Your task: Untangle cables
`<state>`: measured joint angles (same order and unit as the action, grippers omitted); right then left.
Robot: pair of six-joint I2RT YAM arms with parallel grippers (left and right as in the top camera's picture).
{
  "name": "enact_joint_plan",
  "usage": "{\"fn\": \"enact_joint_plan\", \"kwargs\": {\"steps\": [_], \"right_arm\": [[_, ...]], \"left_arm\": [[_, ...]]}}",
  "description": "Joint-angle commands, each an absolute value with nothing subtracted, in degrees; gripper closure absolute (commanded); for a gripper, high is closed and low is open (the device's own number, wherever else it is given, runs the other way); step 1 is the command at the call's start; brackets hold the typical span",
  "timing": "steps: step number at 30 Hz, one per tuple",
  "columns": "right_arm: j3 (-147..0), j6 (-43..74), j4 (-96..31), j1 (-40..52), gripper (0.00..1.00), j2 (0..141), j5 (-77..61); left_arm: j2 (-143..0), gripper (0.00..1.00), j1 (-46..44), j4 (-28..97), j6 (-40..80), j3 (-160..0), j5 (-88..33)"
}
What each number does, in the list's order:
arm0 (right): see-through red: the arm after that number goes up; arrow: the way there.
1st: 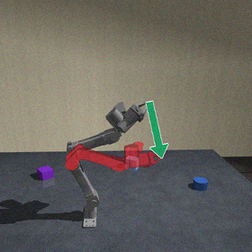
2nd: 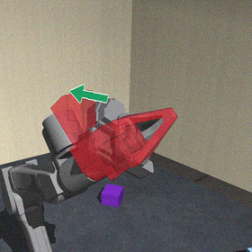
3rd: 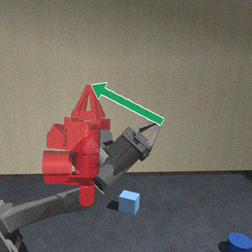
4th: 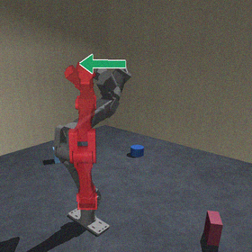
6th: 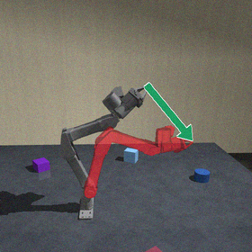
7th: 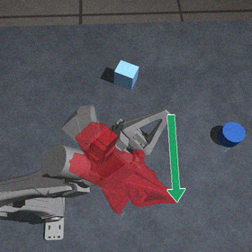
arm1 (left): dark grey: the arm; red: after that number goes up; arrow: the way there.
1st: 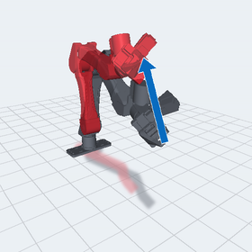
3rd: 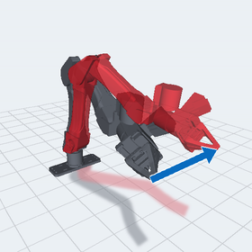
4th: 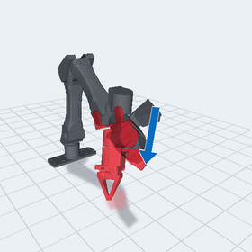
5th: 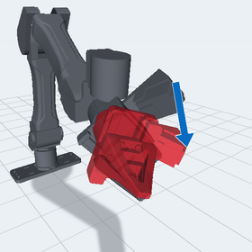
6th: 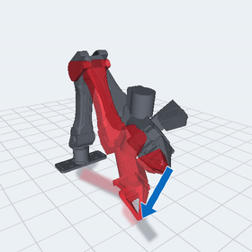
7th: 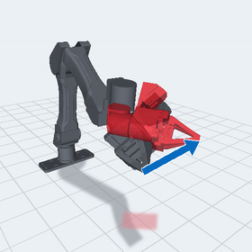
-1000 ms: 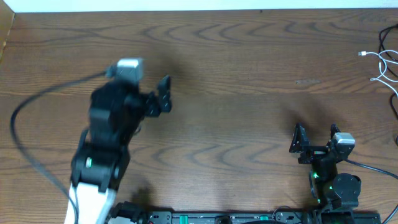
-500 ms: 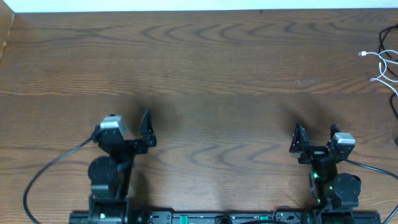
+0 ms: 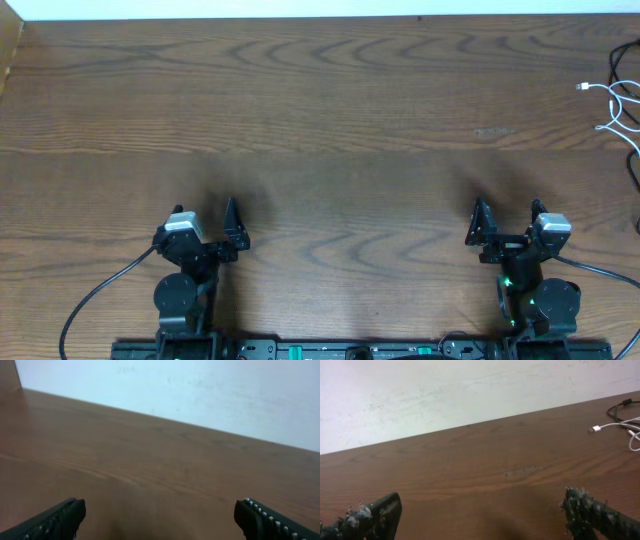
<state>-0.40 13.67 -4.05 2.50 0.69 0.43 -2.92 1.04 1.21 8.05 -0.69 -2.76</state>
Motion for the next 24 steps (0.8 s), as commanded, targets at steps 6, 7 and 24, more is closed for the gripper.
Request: {"fn": "enact_joint_plan", "kwargs": {"steps": [6, 7, 24], "right_arm": [[-0.3, 14.3, -4.3, 2.8, 0.01, 0.3, 0.5], [-0.3, 14.3, -4.3, 2.8, 0.01, 0.3, 0.5], [-0.3, 14.3, -4.3, 2.8, 0.01, 0.3, 0.5]], "left_arm": [[-0.1, 0.0, 1.3, 4.1, 7.1, -0.2, -0.8], [-0.1, 0.0, 1.3, 4.1, 7.1, -0.2, -0.8], [-0.2, 0.0, 1.3, 4.1, 7.1, -0.2, -0.8]]}}
